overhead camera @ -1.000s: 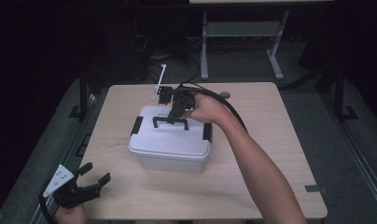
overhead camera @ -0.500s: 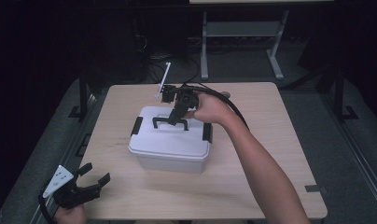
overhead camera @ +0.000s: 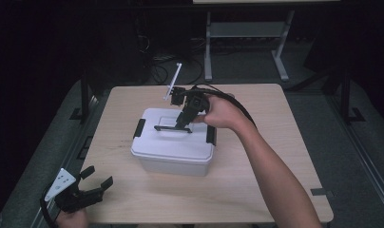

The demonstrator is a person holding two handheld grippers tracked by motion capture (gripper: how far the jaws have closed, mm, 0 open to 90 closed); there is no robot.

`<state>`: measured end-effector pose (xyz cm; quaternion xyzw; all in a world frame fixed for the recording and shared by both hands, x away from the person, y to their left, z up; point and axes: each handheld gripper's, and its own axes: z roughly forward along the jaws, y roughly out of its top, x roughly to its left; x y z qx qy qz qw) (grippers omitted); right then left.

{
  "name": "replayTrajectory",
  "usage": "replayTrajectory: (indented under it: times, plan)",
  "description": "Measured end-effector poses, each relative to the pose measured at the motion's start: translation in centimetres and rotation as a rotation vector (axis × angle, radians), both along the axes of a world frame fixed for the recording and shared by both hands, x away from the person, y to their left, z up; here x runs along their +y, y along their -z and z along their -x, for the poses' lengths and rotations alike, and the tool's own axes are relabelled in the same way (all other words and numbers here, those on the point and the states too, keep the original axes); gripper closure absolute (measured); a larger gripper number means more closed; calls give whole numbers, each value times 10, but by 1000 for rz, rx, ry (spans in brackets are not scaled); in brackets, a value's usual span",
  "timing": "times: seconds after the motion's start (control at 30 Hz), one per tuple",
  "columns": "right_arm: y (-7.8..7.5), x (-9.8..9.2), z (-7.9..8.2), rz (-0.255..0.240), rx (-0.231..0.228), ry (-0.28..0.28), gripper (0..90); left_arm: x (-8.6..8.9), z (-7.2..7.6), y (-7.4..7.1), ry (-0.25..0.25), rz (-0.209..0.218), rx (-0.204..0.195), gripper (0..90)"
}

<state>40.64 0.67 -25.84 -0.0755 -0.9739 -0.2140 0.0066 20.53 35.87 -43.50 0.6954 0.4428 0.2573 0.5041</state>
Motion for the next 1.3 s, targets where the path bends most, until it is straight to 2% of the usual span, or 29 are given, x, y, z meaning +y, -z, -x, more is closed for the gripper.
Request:
replayTrajectory:
  times: [0.17, 0.47, 1.17, 1.3]
  plan:
    - [-4, -9, 2, -21, 3, 14, 705, 0, 0, 0, -2, 3, 2, 135]
    - [-11, -25, 3, -20, -9, 43, 694, 0, 0, 0, -4, -1, 2, 135]
    - [-16, -50, 2, -22, -8, 96, 628, 1, 0, 1, -4, 0, 7, 135]
    - [-14, -57, 2, -35, 1, 110, 602, 1, 0, 2, -4, 3, 6, 135]
